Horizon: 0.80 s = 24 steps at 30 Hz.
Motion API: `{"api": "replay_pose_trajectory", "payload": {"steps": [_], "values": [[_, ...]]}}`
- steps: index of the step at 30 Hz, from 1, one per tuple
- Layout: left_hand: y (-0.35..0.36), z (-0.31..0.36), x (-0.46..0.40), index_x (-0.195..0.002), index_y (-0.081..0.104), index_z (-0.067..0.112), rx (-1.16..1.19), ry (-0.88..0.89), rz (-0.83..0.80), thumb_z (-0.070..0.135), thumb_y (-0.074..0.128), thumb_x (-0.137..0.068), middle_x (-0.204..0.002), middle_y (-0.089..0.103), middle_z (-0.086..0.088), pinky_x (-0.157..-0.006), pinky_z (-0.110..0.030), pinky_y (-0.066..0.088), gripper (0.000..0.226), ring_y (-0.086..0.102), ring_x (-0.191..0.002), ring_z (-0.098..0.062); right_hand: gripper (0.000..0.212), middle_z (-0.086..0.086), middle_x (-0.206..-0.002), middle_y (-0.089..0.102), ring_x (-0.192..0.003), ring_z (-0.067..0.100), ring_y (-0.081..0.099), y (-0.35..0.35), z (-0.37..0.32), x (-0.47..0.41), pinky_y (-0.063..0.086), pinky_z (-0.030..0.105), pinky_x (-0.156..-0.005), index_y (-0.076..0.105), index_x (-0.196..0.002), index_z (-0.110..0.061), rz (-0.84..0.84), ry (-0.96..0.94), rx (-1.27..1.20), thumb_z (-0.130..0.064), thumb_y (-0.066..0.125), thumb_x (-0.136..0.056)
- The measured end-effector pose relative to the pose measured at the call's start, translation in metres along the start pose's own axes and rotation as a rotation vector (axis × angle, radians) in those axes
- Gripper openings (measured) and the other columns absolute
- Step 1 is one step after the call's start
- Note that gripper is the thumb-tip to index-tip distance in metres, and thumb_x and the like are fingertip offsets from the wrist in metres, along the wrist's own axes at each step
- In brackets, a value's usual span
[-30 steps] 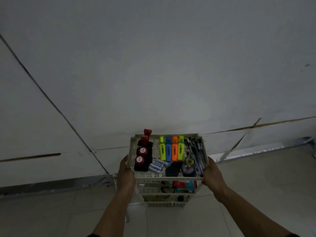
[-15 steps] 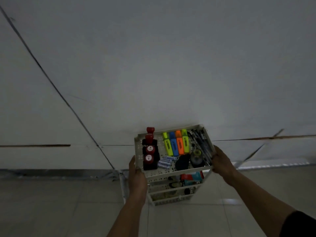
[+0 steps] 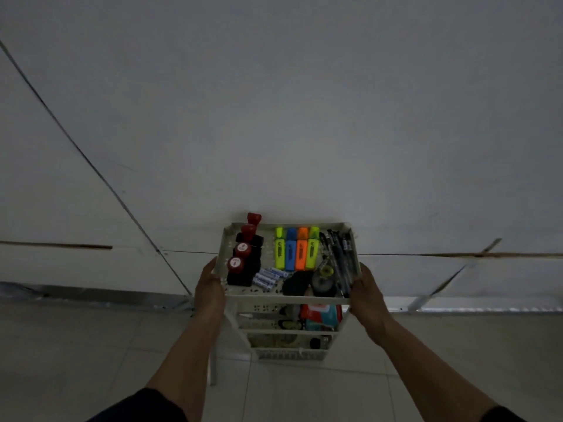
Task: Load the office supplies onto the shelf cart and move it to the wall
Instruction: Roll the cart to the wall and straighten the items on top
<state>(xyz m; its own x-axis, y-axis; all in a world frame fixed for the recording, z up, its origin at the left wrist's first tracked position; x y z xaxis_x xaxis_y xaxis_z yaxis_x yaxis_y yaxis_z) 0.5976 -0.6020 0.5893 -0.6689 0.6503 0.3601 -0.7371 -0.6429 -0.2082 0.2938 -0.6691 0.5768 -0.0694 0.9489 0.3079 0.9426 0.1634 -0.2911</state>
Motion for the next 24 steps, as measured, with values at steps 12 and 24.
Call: {"api": "replay_pose_trajectory", "payload": {"steps": [12,24], "values": [[-0.009,-0.013,-0.004,-0.131,0.054,0.038,-0.132,0.066,-0.077,0.041,0.040,-0.099,-0.128,0.062,0.002,-0.098,-0.047,0.050,0.035,0.060,-0.113,-0.025,0.040,0.008,-0.124,0.055,-0.099,0.022,0.055,0.004,0.003,0.000,0.046,0.026,-0.067,0.036,-0.143,-0.020,0.056,-0.059,0.052,-0.029,0.031,-0.104],[-0.014,-0.009,0.002,-0.143,0.040,0.026,-0.118,0.141,-0.150,0.033,0.028,-0.104,-0.141,0.051,-0.004,-0.090,-0.029,0.036,0.041,0.050,-0.123,-0.023,0.039,0.019,-0.112,0.061,-0.105,0.038,0.053,0.011,-0.065,0.010,0.047,0.044,-0.080,0.061,-0.119,-0.015,0.548,-0.295,0.859,-0.042,0.043,-0.095]]}}
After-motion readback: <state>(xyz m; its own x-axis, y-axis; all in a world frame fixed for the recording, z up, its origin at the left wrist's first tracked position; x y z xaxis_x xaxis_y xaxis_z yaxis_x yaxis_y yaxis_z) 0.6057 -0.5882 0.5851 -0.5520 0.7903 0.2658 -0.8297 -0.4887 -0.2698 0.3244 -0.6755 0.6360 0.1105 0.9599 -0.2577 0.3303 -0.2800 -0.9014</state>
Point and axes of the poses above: each hand's wrist, its own x-axis away from the middle knuckle, its own y-axis out of the palm, z = x × y, the point moved 4 cm from there along -x, towards the middle knuckle
